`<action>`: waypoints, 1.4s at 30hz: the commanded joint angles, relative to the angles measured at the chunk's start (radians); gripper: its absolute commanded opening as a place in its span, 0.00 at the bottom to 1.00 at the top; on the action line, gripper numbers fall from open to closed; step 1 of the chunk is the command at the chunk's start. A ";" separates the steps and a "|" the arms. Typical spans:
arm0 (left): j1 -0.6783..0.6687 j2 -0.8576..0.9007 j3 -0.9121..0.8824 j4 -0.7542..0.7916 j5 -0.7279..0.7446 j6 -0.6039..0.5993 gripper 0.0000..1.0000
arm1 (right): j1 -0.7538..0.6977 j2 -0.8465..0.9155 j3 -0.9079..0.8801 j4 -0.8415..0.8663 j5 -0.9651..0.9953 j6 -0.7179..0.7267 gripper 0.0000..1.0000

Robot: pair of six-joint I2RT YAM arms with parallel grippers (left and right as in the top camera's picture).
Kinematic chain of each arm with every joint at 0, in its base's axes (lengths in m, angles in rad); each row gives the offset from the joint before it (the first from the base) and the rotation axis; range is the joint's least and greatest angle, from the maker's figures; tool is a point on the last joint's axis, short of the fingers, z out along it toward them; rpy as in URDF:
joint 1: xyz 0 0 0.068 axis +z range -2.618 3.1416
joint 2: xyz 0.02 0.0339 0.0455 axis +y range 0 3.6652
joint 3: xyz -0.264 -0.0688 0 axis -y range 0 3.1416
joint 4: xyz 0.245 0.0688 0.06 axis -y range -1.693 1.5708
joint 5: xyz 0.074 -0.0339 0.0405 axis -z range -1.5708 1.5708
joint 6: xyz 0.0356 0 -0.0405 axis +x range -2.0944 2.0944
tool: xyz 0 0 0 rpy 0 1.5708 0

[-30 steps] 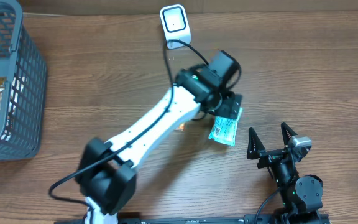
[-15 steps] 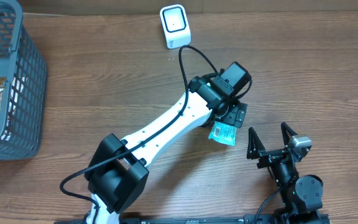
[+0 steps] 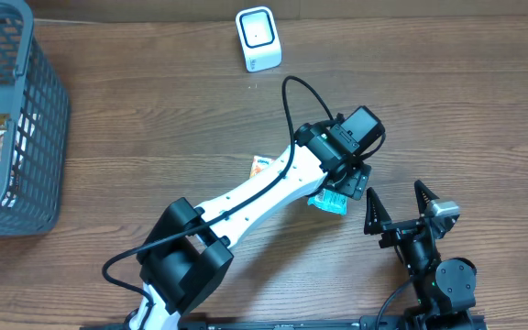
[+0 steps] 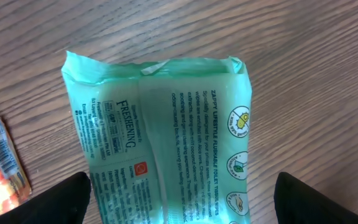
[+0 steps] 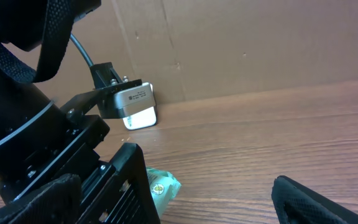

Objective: Scan the item barcode
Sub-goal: 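Move the left gripper onto the light-green wipes pack and grasp it, then lift the wipes pack off the green jar and set it down leftward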

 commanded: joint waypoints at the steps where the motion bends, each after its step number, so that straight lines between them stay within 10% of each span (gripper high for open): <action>1: -0.007 0.019 -0.011 -0.002 -0.023 -0.017 0.85 | -0.005 -0.007 -0.011 0.006 0.009 -0.003 1.00; 42: -0.015 -0.011 -0.026 -0.005 -0.072 -0.029 0.39 | -0.005 -0.007 -0.011 0.006 0.009 -0.003 1.00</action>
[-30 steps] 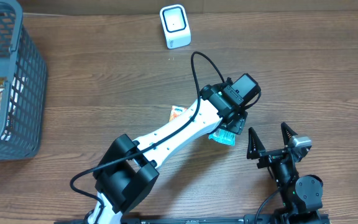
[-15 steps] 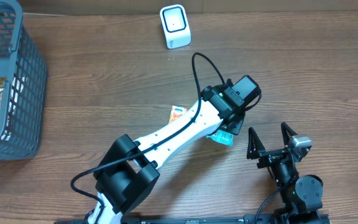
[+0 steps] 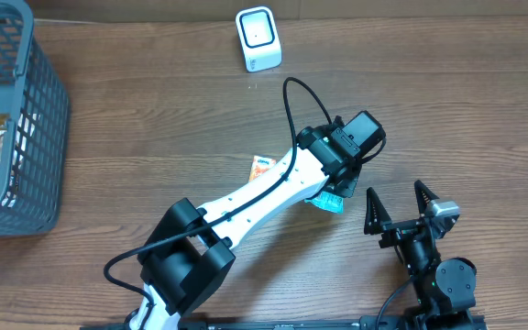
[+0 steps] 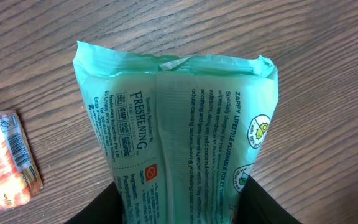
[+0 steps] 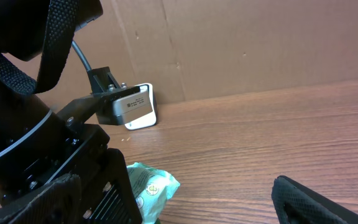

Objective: Scan the item barcode
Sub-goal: 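Lift the wipes pack off the green jar and set it down leftward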

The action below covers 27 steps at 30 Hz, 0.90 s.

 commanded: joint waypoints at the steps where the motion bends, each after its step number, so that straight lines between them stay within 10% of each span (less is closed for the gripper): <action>1: -0.005 -0.017 -0.009 0.002 -0.020 -0.011 0.39 | -0.005 -0.007 -0.011 0.005 0.009 -0.004 1.00; 27: 0.064 -0.058 -0.009 -0.034 -0.021 -0.018 0.39 | -0.005 -0.007 -0.011 0.005 0.009 -0.004 1.00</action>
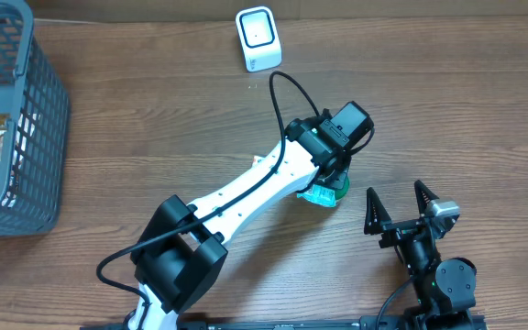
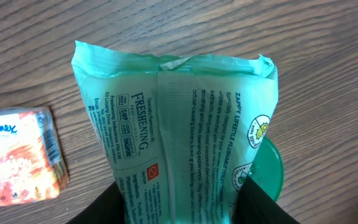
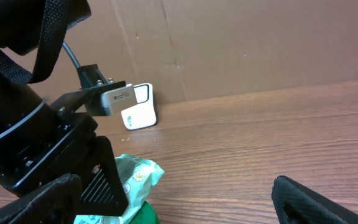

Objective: Scan the item barcode
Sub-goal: 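Lift the wipes pack off the green jar and set it down leftward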

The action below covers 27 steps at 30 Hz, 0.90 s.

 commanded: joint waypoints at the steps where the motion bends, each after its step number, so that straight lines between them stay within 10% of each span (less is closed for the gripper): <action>1: 0.019 -0.041 -0.003 -0.013 -0.021 -0.015 0.39 | -0.005 -0.007 -0.011 0.006 0.009 -0.003 1.00; 27: 0.066 -0.041 -0.003 -0.083 -0.050 -0.041 0.39 | -0.005 -0.007 -0.011 0.006 0.009 -0.003 1.00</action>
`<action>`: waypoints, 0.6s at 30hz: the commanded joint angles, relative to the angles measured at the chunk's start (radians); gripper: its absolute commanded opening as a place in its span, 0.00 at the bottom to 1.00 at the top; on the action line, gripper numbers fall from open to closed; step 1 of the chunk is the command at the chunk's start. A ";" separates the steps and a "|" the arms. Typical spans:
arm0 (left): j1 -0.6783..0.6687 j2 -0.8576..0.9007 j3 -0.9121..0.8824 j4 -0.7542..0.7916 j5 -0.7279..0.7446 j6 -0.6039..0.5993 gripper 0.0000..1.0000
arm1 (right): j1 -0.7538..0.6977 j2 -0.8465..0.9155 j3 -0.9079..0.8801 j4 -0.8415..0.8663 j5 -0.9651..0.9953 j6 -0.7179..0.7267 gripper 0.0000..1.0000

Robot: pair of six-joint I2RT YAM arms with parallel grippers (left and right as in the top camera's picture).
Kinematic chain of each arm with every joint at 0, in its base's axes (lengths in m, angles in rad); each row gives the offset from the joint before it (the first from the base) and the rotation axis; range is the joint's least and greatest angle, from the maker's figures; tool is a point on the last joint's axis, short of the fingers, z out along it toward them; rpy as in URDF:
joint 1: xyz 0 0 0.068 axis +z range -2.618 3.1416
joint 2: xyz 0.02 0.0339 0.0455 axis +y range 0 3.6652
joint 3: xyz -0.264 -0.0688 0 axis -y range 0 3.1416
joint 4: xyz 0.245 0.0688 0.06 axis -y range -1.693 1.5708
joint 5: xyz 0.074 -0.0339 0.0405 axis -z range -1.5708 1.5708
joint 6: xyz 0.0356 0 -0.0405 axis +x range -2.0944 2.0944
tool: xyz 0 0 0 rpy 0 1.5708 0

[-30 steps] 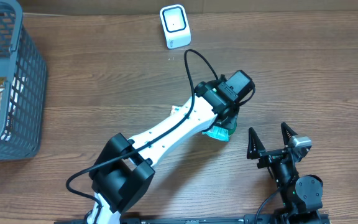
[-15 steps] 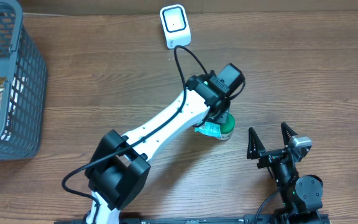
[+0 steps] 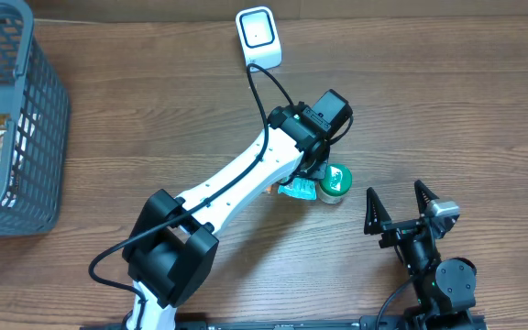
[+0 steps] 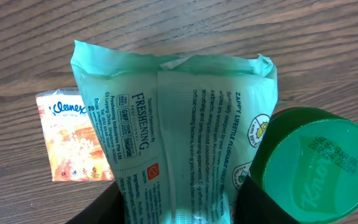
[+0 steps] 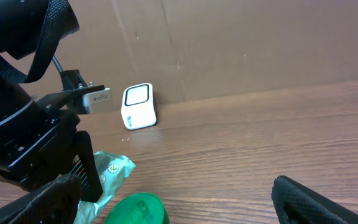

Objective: Scan the item barcode
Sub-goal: 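Lift the wipes pack off the green jar and set it down leftward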

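A mint-green wipes pack point(image 4: 173, 124), printed side up, is clamped in my left gripper point(image 4: 179, 210), which is shut on its near end. From overhead, the pack point(image 3: 296, 189) hangs under the left wrist, mid-table. The white barcode scanner point(image 3: 258, 38) stands at the table's far edge and also shows in the right wrist view, scanner point(image 5: 138, 107). My right gripper point(image 3: 400, 207) stands open at the near right, holding nothing.
A green-lidded jar point(image 3: 335, 181) stands just right of the pack. An orange Kleenex packet point(image 4: 73, 146) lies to the pack's left. A grey basket point(image 3: 35, 128) with packets sits at the far left. A cardboard wall point(image 5: 241, 43) backs the table.
My left gripper, still shut on the wipes pack, has moved left and farther from me, toward the scanner. The green jar lid now shows almost whole beside the pack. The right arm has not moved.
My left gripper was open around the wipes pack lying on the table. Then it was shut on the pack. Then it held the pack farther left, uncovering a green lid. Now it holds the pack nearer the scanner.
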 commanded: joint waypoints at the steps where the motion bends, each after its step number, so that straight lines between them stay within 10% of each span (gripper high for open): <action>1: -0.009 -0.034 -0.003 -0.004 -0.019 -0.020 0.39 | -0.005 -0.007 -0.011 0.005 0.009 -0.003 1.00; 18: -0.021 -0.031 -0.159 0.118 -0.010 -0.148 0.40 | -0.005 -0.007 -0.011 0.005 0.009 -0.003 1.00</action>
